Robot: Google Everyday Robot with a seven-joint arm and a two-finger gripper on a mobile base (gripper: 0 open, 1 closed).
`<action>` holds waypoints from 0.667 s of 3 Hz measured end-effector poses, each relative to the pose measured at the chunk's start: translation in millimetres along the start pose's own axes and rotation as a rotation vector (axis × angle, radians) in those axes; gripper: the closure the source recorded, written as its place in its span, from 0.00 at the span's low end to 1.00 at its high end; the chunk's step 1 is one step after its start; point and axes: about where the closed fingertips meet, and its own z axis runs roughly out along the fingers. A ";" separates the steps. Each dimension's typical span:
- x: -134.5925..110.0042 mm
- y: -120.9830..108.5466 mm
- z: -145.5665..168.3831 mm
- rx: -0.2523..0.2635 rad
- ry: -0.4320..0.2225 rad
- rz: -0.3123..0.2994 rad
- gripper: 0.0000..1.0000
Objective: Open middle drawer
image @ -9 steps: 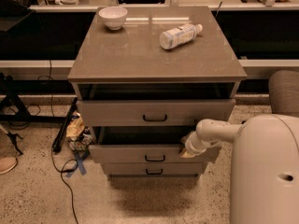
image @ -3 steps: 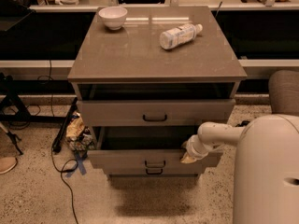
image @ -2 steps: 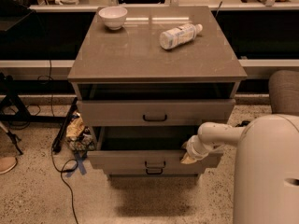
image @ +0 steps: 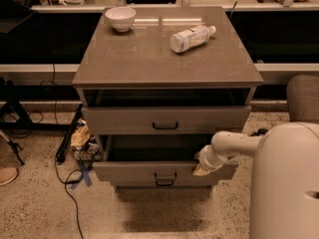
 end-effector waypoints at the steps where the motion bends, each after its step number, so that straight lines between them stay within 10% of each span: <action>1: -0.1 -0.1 -0.4 0.000 0.000 0.000 1.00; 2: -0.2 -0.1 -0.4 0.000 0.000 0.000 0.82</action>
Offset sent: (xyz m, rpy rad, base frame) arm -0.2853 -0.0129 -0.0726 0.1554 0.1946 -0.2074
